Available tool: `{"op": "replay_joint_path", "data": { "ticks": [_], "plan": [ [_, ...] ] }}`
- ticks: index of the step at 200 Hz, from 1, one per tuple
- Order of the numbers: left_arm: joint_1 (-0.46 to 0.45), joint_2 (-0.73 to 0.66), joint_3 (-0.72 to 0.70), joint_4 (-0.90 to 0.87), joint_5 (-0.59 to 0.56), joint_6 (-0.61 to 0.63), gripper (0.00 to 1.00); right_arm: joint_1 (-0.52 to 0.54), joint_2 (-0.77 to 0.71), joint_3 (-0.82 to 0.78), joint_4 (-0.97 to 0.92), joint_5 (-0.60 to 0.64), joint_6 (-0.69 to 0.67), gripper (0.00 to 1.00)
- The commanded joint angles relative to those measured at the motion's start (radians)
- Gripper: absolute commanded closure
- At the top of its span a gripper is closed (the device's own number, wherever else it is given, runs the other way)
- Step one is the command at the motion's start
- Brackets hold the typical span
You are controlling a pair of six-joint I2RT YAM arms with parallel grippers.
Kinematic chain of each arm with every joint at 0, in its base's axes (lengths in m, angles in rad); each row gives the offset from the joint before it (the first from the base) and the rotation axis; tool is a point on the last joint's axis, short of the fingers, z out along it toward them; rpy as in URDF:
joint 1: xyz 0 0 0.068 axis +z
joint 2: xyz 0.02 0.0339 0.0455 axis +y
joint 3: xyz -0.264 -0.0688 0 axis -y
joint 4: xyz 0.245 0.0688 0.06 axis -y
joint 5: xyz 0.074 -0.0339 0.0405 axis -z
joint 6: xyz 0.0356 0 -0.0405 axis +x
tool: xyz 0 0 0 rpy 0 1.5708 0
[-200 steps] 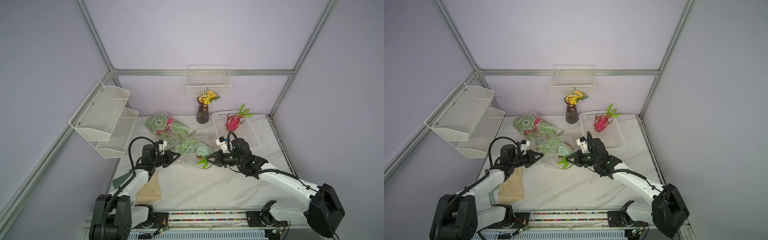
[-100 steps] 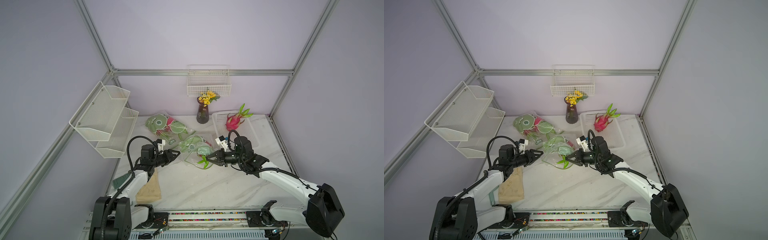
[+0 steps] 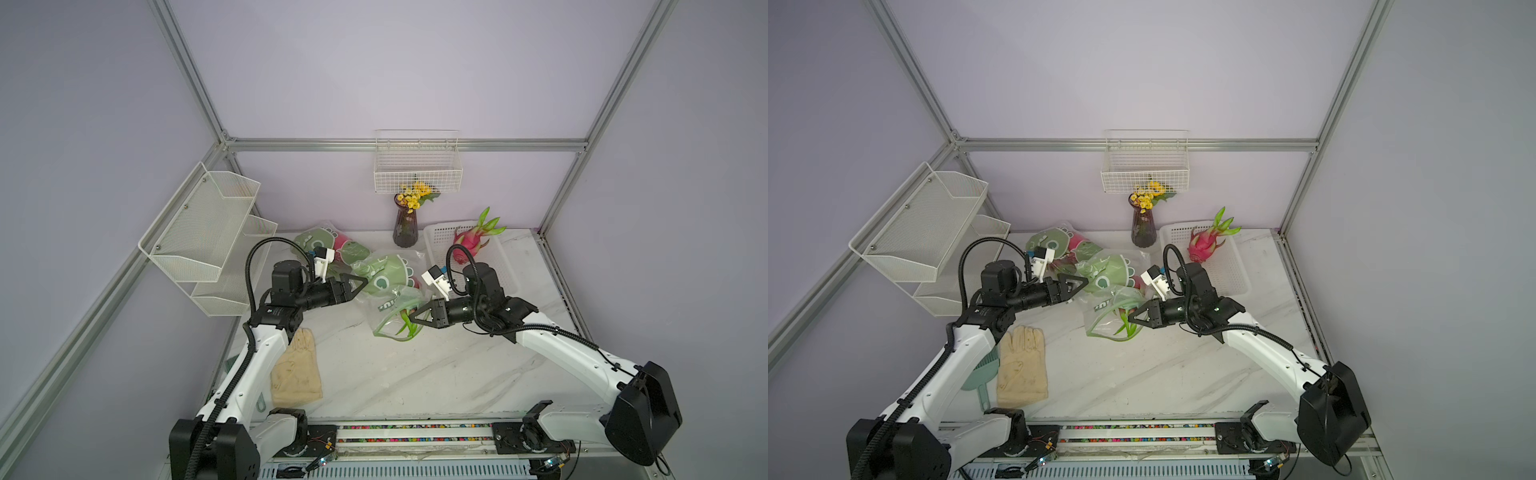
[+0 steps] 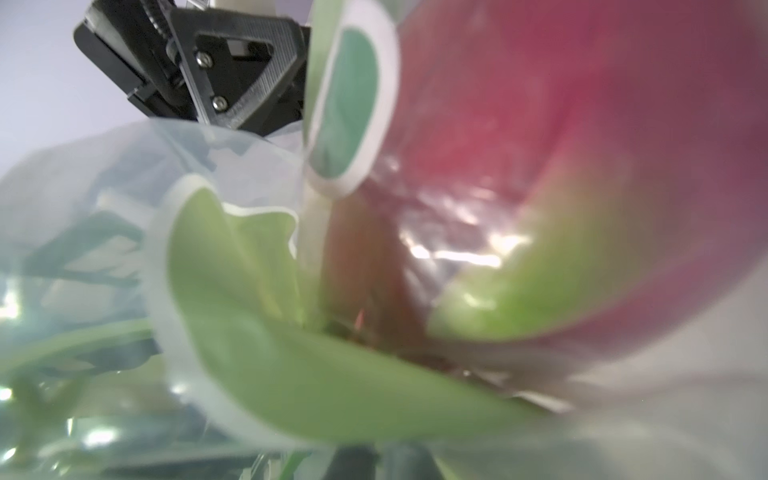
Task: Open the zip-top bag and take out the dragon fruit
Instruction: Pick up the dragon fruit from the zipper food storage bag.
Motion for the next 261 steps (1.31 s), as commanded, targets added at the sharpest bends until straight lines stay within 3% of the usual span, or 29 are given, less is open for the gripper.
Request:
{"op": "replay_joint_path", "data": {
  "ticks": [1, 43, 70, 99, 122, 144, 161, 186, 211, 231, 261],
  "plan": [
    [-0.002, 0.041, 0.13, -0.191, 0.028, 0.173, 0.1, -0.002, -0.005, 0.044, -0.165, 0.012, -0.293, 1.0],
    [-0.002, 0.102, 0.262, -0.282, 0.098, 0.267, 0.04, -0.003, -0.012, 0.077, -0.263, 0.026, -0.517, 1.0],
    [-0.024, 0.138, 0.297, -0.274, 0.225, 0.286, 0.03, -0.007, -0.008, 0.113, -0.304, 0.035, -0.591, 1.0],
    [-0.071, 0.161, 0.332, -0.284, 0.245, 0.314, 0.01, -0.008, 0.021, 0.158, -0.365, 0.03, -0.646, 1.0],
    [-0.078, 0.173, 0.401, -0.38, 0.169, 0.408, 0.0, -0.012, 0.046, 0.186, -0.421, 0.036, -0.688, 1.0],
    [-0.067, 0.183, 0.493, -0.481, -0.003, 0.48, 0.0, -0.025, 0.06, 0.207, -0.457, 0.022, -0.72, 1.0],
    [-0.059, 0.199, 0.543, -0.501, -0.021, 0.502, 0.0, -0.027, 0.091, 0.23, -0.479, -0.002, -0.743, 1.0],
    [-0.044, 0.235, 0.595, -0.498, 0.094, 0.529, 0.0, -0.028, 0.121, 0.262, -0.495, -0.017, -0.755, 1.0],
    [-0.046, 0.318, 0.675, -0.574, 0.131, 0.56, 0.0, -0.028, 0.144, 0.281, -0.495, -0.058, -0.756, 1.0],
    [-0.067, 0.35, 0.647, -0.579, 0.199, 0.571, 0.0, -0.029, 0.171, 0.297, -0.496, -0.091, -0.77, 1.0],
    [-0.113, 0.391, 0.601, -0.547, 0.211, 0.558, 0.0, -0.028, 0.194, 0.32, -0.494, -0.113, -0.78, 1.0]
  ]
}}
